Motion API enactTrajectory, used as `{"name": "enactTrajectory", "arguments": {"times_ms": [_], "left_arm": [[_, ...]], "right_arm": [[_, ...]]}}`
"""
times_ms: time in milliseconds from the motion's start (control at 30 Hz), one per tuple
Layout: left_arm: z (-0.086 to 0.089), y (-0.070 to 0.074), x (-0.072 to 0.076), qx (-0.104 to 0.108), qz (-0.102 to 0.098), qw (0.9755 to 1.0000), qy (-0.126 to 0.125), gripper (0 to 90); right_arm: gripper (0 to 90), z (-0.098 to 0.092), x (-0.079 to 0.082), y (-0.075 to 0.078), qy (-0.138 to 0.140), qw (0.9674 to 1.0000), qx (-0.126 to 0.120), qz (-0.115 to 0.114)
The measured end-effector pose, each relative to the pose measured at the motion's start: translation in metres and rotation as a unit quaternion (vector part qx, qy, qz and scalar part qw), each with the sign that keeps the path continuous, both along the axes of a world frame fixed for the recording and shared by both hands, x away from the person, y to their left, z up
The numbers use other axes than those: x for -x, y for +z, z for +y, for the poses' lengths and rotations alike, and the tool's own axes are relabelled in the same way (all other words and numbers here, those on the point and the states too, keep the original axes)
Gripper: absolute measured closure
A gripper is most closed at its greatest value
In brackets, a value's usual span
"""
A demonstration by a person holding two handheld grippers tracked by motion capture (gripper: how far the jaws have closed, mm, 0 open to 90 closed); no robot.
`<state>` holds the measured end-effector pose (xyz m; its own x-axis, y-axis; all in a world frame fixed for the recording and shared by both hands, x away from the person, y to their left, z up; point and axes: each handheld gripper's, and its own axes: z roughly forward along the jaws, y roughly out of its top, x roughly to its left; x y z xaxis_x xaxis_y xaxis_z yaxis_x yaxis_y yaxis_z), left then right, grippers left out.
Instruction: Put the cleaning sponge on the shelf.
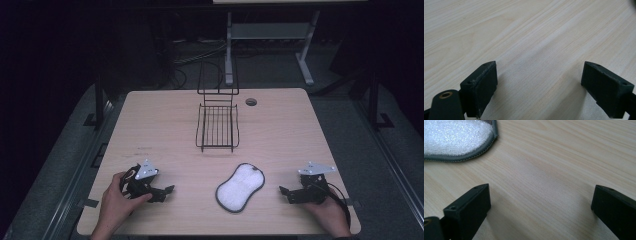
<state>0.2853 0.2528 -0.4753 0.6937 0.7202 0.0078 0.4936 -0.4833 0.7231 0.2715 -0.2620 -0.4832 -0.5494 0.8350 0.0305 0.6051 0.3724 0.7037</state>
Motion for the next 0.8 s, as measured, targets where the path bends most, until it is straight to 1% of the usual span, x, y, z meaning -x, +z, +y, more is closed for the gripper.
{"name": "enactTrajectory", "arguments": {"times_ms": [200,267,333,400,433,500,600,633,700,733,767,800], "left_arm": [[0.000,0.000,0.000,0.000,0.000,1.0000,0.000,12.7],[0.000,0.000,0.000,0.000,0.000,1.0000,0.000,12.7],[0.000,0.000,0.000,0.000,0.000,1.0000,0.000,12.8],[0.000,0.000,0.000,0.000,0.000,1.0000,0.000,12.8],[0.000,0.000,0.000,0.000,0.000,1.0000,0.000,12.8],[0.000,0.000,0.000,0.000,0.000,1.0000,0.000,12.8],[0.000,0.000,0.000,0.000,0.000,1.0000,0.000,12.8],[0.000,0.000,0.000,0.000,0.000,1.0000,0.000,12.8],[0.000,0.000,0.000,0.000,0.000,1.0000,0.000,12.8],[0.000,0.000,0.000,0.000,0.000,1.0000,0.000,12.8],[0.000,0.000,0.000,0.000,0.000,1.0000,0.000,12.8],[0.000,0.000,0.000,0.000,0.000,1.0000,0.000,12.8]], "right_arm": [[1.9,0.000,0.000,0.000,-0.001,1.0000,0.001,0.001],[4.5,0.000,0.000,0.001,0.002,1.0000,0.003,0.004],[14.2,0.000,0.002,0.004,0.004,1.0000,0.003,0.005],[21.5,0.000,0.002,0.007,0.006,0.9999,0.002,0.009],[27.3,-0.001,0.003,0.008,0.008,0.9999,-0.001,0.012],[32.0,0.000,0.003,0.011,0.012,0.9997,-0.009,0.017],[44.0,0.001,0.003,0.013,0.024,0.9992,-0.016,0.026],[48.7,0.001,0.003,0.014,0.027,0.9989,-0.019,0.034],[57.4,0.003,0.003,0.016,0.035,0.9984,-0.026,0.035],[62.4,0.003,0.003,0.018,0.038,0.9980,-0.030,0.040],[67.9,0.004,0.003,0.020,0.042,0.9980,-0.032,0.036],[77.7,0.006,0.004,0.023,0.045,0.9976,-0.039,0.036]]}}
